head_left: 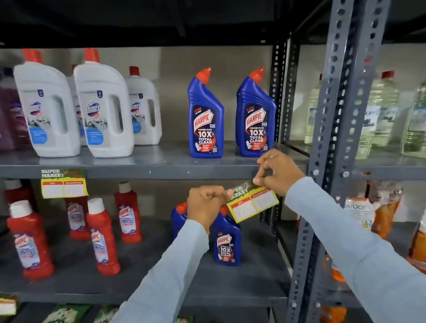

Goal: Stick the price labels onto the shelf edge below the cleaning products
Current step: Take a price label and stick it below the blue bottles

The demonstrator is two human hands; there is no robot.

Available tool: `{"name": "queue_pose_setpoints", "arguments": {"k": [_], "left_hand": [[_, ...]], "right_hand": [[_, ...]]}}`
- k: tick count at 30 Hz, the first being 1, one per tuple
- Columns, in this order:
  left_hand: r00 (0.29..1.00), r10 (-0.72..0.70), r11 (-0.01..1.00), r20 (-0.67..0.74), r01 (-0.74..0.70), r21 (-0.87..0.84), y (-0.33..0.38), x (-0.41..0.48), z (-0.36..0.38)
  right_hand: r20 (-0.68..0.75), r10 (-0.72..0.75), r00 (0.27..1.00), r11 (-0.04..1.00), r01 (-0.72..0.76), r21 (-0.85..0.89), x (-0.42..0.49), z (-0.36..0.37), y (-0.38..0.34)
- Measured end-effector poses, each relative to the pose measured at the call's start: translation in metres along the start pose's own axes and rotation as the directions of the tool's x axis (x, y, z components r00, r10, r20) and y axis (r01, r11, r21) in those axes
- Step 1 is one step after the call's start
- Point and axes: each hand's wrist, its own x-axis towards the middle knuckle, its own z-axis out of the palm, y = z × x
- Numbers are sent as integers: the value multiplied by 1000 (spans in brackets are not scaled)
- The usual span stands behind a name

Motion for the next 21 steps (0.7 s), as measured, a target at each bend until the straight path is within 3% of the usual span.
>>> {"name": "queue_pose_setpoints", "arguments": {"k": [2,4,6,10,15,21], "left_hand": [[992,126,949,13,-124,289,-10,-6,-1],[967,255,790,-4,-206,577,-16,-9,-3],[918,397,651,19,-296,699,-14,-9,-3],[859,491,517,147,-423,744,-2,-3,-7],[819,522,485,240,-516,706,26,13,-14],[888,370,571,271,-448,688,57,35,-8]], "right_hand": [[16,-37,999,996,38,-86,-10,6,6],[-7,-68,998,969,64,-237,-20,12,11],[-42,-89,995,915,65,-397,-28,18,15],[-57,-71,996,836,28,-549,-32,26,15],[-97,19,995,880,-63,-470,-20,15,9],[-139,129,982,933,-168,-319,-6,3,2]]}}
